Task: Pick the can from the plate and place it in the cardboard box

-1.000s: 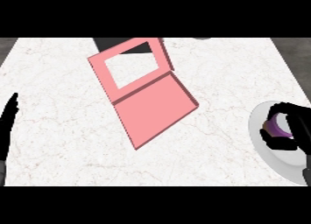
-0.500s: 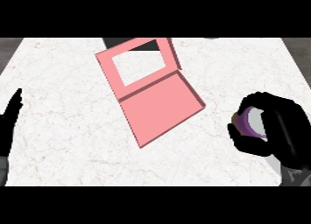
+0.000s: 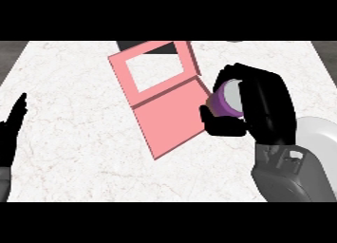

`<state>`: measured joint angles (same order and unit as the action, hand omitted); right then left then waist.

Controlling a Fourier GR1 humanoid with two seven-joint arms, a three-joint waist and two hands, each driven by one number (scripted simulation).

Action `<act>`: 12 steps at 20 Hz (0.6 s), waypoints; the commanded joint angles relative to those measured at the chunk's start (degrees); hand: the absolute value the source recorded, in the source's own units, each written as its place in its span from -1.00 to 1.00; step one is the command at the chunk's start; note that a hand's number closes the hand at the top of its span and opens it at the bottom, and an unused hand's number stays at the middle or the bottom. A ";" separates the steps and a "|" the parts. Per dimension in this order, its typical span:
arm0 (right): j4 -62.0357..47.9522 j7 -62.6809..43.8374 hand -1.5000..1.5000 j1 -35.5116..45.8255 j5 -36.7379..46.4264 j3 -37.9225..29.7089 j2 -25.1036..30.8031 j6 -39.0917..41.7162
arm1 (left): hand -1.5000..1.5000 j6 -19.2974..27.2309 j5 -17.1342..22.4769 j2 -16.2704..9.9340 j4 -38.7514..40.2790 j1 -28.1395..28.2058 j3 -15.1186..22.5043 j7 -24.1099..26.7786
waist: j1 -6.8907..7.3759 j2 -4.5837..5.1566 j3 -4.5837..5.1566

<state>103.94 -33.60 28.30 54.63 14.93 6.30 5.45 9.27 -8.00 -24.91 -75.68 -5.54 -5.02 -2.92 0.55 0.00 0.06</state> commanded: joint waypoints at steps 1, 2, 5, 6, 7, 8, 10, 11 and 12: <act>-10.07 -5.24 1.00 11.79 -0.99 -2.59 -5.99 -0.96 | 0.00 -1.11 -0.32 0.65 1.59 -0.44 0.34 1.81 | 0.49 0.20 -0.01; -15.40 -0.34 1.00 10.76 -2.48 -5.58 -5.80 -3.24 | 0.00 -0.51 -0.22 1.19 -0.37 -1.64 0.30 -0.80 | 0.47 0.26 -0.06; -23.56 -1.23 1.00 17.34 -5.07 -5.14 -6.18 -6.96 | 0.00 -1.57 -0.45 -0.59 4.43 -5.04 -1.46 0.08 | 0.43 0.39 -0.03; -24.25 -2.69 1.00 16.63 -6.24 -3.35 -6.21 -10.13 | 0.00 -1.90 0.08 0.27 3.90 -1.97 -1.67 2.24 | 0.45 0.23 -0.04; -29.21 2.43 1.00 17.04 -5.70 -6.15 -6.23 -10.12 | 0.00 -2.52 -0.12 -0.03 1.09 -1.21 -1.17 0.08 | 0.50 0.23 -0.06; -31.76 3.45 1.00 17.94 -6.62 -6.95 -6.24 -12.19 | 0.00 0.83 -2.46 2.40 -1.09 -1.55 0.67 -1.79 | 0.56 0.23 -0.08; -39.57 0.88 1.00 25.93 -8.71 -6.52 -6.27 -13.80 | 0.00 -2.07 -0.97 0.57 2.11 -2.30 -0.86 1.18 | 1.09 0.40 -0.04; -44.29 3.90 1.00 26.95 -7.55 -8.22 -6.27 -15.60 | 0.00 1.31 -3.30 3.00 2.33 -3.60 0.64 -0.89 | 1.06 0.52 -0.05; -48.05 3.00 1.00 28.18 -7.68 -5.99 -6.28 -20.36 | 0.00 1.15 -3.39 2.92 -0.23 -1.30 1.03 -0.30 | 2.01 0.59 -0.05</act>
<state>68.62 -31.98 50.11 48.06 9.03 0.37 -7.81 9.06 -9.88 -23.26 -74.57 -7.48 -4.95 -2.90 1.59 0.38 0.01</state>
